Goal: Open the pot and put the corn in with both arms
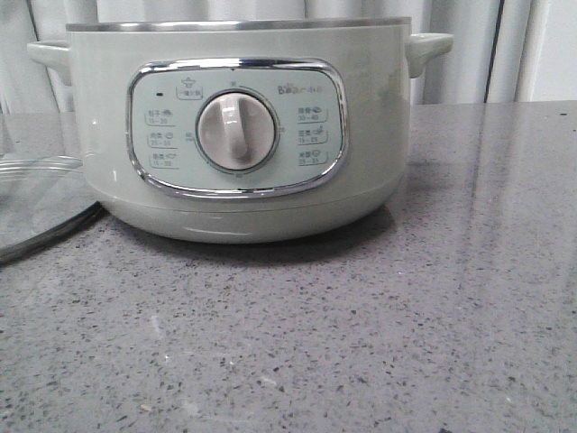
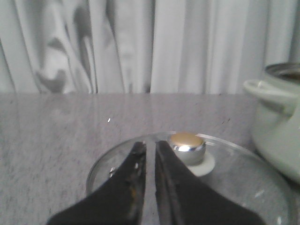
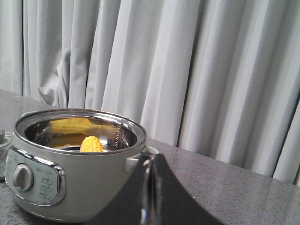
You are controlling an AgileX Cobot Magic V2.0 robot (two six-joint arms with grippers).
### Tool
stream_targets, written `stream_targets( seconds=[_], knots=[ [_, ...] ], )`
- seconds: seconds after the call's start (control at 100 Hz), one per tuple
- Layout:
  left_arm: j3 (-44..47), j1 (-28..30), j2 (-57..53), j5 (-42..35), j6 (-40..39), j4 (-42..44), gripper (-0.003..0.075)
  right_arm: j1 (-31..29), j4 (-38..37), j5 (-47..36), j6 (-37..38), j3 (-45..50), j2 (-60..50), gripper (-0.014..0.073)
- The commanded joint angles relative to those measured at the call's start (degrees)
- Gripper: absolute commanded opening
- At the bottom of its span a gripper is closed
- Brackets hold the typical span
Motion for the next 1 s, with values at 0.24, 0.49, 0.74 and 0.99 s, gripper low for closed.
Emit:
stream_targets(
  seconds=[0.24, 0.49, 0.74, 0.99],
  knots=[
    [5.68, 1.32, -1.67, 7.62, -0.57, -3.38, -0.002, -0.21, -1.2, -3.85, -0.41, -1.27, -0.88, -0.0064],
    [5.68, 1.32, -1.67, 7.62, -0.57, -3.38, -0.002, -0.21, -1.2, -3.85, -0.41, -1.27, -0.88, -0.0064],
    [5.68, 1.32, -1.67, 7.62, -0.57, -3.38, -0.002, -0.21, -1.2, -3.85, -0.41, -1.27, -0.88, -0.0064],
    [5.68, 1.32, -1.67, 7.62, -0.57, -3.38, -0.002, -4.37, -3.78, -5.56, -0.41, 1.01, -0.88, -0.0064]
  ],
)
